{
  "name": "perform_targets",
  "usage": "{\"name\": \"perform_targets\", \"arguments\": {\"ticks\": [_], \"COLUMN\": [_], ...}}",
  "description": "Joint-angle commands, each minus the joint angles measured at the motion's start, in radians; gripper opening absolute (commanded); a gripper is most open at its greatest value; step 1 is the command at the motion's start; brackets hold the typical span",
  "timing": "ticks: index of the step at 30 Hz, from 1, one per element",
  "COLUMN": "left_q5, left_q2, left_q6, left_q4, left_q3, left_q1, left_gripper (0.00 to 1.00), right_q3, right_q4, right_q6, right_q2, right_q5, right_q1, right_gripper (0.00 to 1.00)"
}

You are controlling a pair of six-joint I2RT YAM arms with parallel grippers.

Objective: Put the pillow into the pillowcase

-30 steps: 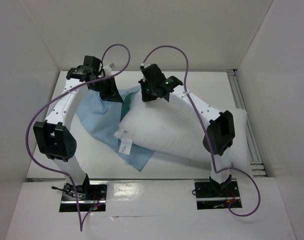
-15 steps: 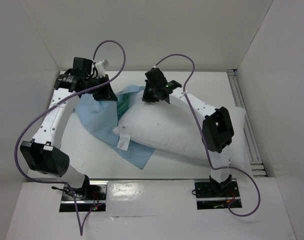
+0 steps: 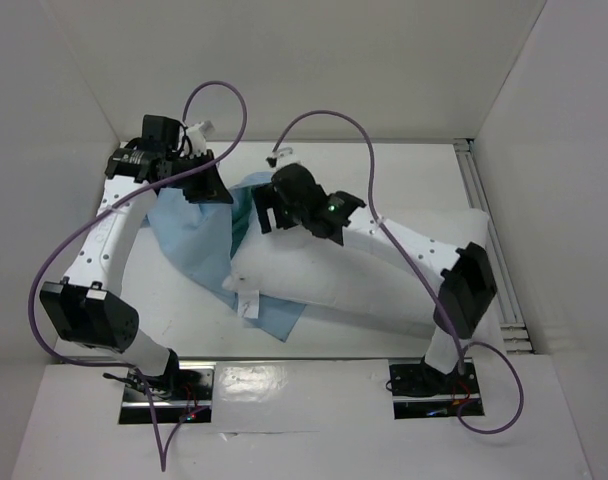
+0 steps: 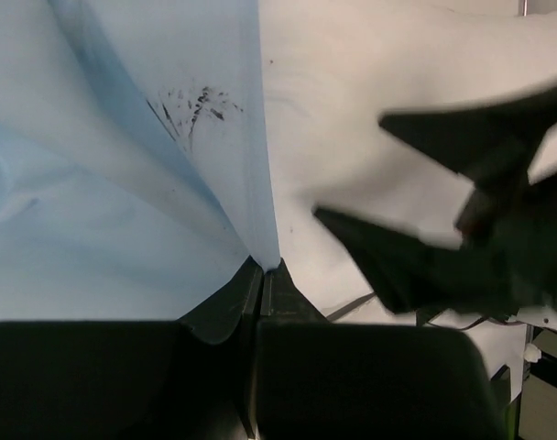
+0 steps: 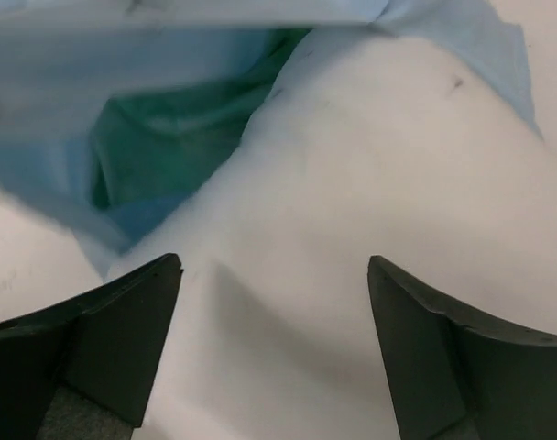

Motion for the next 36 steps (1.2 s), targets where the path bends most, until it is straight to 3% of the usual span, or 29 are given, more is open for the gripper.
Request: {"name": "perform_targets", "arguments": {"ticks": [1,2,4,6,10,13,17,19,21,22,30,36], "left_q5": [0.027,0.027,0.018,0.018,0.008,0.031,0.022,0.022,0.022,0.013,0.042,0.079], "left_q2": [0.001,0.01,0.01,0.01,0.028,0.037,0.037,0.028,0.019,0.01,-0.033,-0.053], "left_q6": [0.005,0.005,0.005,-0.004,-0.004,-0.004,-0.013,-0.013,-0.013,-0.013,-0.004,-0.004], "left_q4": [-0.008,-0.008,-0.008,-0.008,0.003,0.003,0.003,0.003,0.003,0.003,-0.027,-0.047], "left_q3": [0.022,0.022,0.022,0.022,-0.001,-0.011,-0.021,-0.021,-0.021,-0.021,-0.021,-0.03], "left_q1": [0.018,0.018,0.018,0.029,0.05,0.059,0.059,0.069,0.069,0.069,0.089,0.089], "left_gripper": [0.0,0.0,0.0,0.0,0.0,0.0,0.0,0.0,0.0,0.0,0.0,0.0], "right_q3": [-0.122,-0.16,-0.261,-0.29,-0.299,-0.299,-0.287,-0.273,-0.264,-0.253,-0.1,0.149], "right_q4": [0.047,0.07,0.135,0.146,0.158,0.227,0.291,0.314,0.328,0.328,0.275,0.12], "right_q6": [-0.194,-0.226,-0.307,-0.346,-0.406,-0.427,-0.447,-0.447,-0.457,-0.457,-0.302,-0.194], "right_q2": [-0.169,-0.197,-0.261,-0.274,-0.249,-0.19,-0.087,-0.035,-0.015,-0.015,-0.018,0.134], "right_q5": [0.124,0.14,0.157,0.157,0.172,0.206,0.216,0.226,0.226,0.238,0.187,0.2], "right_q1": [0.107,0.133,0.199,0.23,0.312,0.347,0.356,0.356,0.356,0.356,0.22,0.16], "right_gripper": [0.89,0.79,0.76,0.88,0.99,0.99,0.83,0.63,0.33,0.01,0.0,0.0]}}
